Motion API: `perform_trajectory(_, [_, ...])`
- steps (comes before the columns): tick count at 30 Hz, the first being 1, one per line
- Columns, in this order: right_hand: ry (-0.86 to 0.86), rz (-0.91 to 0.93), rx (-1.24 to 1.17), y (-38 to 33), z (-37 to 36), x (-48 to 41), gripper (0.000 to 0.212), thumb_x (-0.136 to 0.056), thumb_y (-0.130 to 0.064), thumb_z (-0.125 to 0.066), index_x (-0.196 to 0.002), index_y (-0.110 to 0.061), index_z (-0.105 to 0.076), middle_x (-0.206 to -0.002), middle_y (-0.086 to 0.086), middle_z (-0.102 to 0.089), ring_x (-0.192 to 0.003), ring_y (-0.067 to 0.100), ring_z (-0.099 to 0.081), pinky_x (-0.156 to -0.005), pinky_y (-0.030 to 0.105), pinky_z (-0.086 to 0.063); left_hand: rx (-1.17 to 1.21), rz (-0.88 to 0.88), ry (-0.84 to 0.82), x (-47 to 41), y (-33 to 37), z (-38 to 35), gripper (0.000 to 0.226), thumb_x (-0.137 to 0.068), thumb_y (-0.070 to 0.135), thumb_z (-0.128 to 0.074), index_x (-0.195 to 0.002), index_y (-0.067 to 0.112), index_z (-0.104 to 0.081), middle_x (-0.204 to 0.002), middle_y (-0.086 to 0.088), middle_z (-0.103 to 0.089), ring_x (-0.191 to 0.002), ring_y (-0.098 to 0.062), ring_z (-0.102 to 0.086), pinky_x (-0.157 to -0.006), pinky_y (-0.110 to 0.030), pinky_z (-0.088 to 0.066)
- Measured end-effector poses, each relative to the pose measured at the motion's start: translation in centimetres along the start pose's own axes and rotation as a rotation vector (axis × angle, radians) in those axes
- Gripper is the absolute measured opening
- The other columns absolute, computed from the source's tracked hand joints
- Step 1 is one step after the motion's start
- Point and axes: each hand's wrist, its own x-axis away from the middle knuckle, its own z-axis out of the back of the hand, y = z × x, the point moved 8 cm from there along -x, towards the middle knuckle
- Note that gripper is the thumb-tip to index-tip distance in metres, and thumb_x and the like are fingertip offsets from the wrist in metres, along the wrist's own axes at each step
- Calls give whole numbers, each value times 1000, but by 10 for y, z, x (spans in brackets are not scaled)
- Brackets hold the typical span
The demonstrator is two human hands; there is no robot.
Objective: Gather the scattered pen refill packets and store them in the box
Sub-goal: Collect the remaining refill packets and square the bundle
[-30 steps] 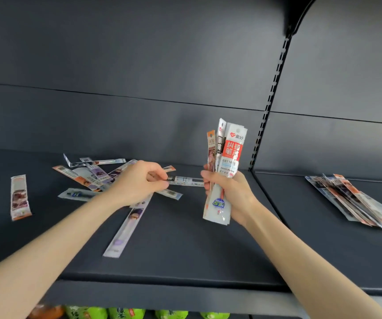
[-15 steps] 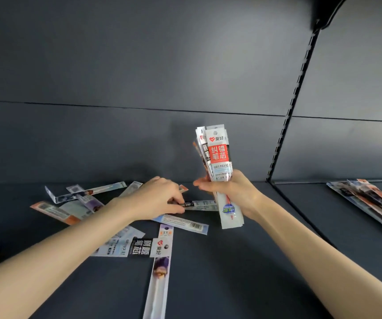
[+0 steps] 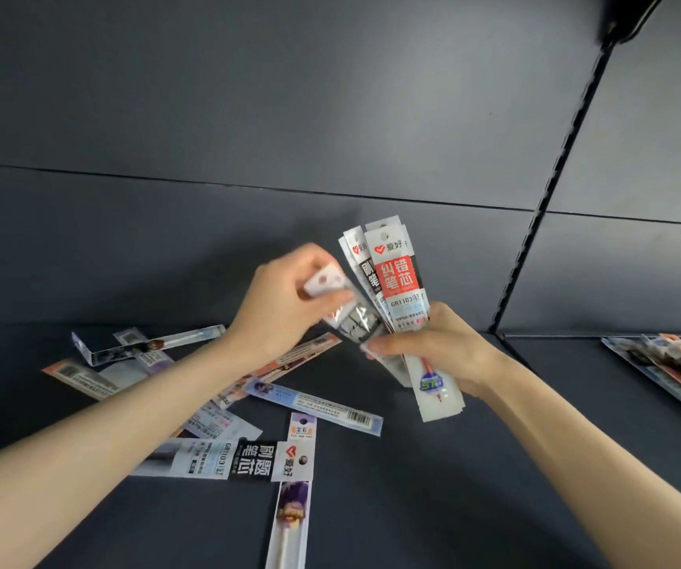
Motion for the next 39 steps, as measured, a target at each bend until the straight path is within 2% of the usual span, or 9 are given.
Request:
perform_trajectory(3, [31, 53, -80, -11, 0, -5, 20, -79, -8, -73, -96, -16, -67, -85, 1, -71, -82, 23, -67, -79, 41, -53, 320, 152, 226, -9, -3, 19, 25, -77, 9, -75, -94, 14, -58, -78, 3, -73, -64, -8, -69, -52, -22, -53])
perform_trajectory(6, [61, 103, -219, -17, -6, -8, 21, -79, -4, -71, -90, -20, -67, -75, -6, -71, -70, 13, -67, -65, 31, -52, 365, 222, 105, -13, -6, 6, 16, -80, 11, -71, -96, 9, -68, -86, 0, -75, -77, -14, -72, -64, -28, -58])
perform_trajectory(10, [49, 148, -285, -16, -18, -10, 28, -77, 0, -71, -95, -21, -67, -88, -1, -72, -81, 14, -70, -73, 30, -55, 332, 193, 66, -17, -5, -1, 18, -82, 13, -69, -99, 8, -71, -93, -2, -75, -80, -14, -71, -59, -23, -55])
perform_trajectory(14, [64, 196, -261, -20, -17, -16, 26, -75, 1, -73, -92, -17, -66, -83, -1, -73, -81, 20, -71, -79, 38, -59, 389, 274, -60, -24, -5, -20, 33, -75, 29, -72, -106, 24, -62, -102, 9, -71, -92, 0, -68, -73, -14, -53])
perform_trajectory(17, [38, 177, -209, -14, -22, -19, 28, -73, -2, -76, -96, -15, -67, -86, 0, -73, -84, 20, -71, -81, 40, -58, 470, 352, -156, -26, -7, -37, 39, -75, 19, -76, -112, 14, -65, -104, -3, -72, -97, -15, -69, -85, -31, -55])
perform_trajectory(25, [-24, 143, -148, -5, -35, -19, 36, -71, -3, -78, -98, -21, -65, -100, 8, -71, -95, 21, -70, -90, 39, -55, 392, 392, -288, -18, -14, -59, 13, -83, 17, -68, -94, 24, -65, -83, 9, -73, -76, 2, -70, -60, -9, -51])
perform_trajectory(30, [45, 141, -170, -8, -31, -18, 27, -71, -4, -77, -96, -9, -69, -97, 17, -71, -93, 32, -68, -90, 50, -54, 275, 369, -355, -13, -10, -56, 38, -83, 31, -66, -120, 24, -57, -108, 12, -68, -100, -3, -65, -83, -18, -53])
perform_trajectory(33, [65, 133, -220, -12, -18, -13, 17, -77, 2, -70, -92, -6, -68, -82, 14, -70, -78, 30, -68, -82, 45, -57, 122, 314, -375, -2, -8, -40, 61, -72, 49, -65, -125, 23, -53, -118, 11, -64, -108, -2, -61, -91, -24, -50])
perform_trajectory(39, [54, 40, -97, -7, -9, 13, 13, -79, -12, -73, -81, -15, -61, -62, -1, -64, -58, 14, -64, -66, 30, -54, -402, 403, -567, 56, -44, 1, 67, -63, 72, -63, -118, 36, -55, -119, 18, -54, -114, 1, -50, -103, -33, -41])
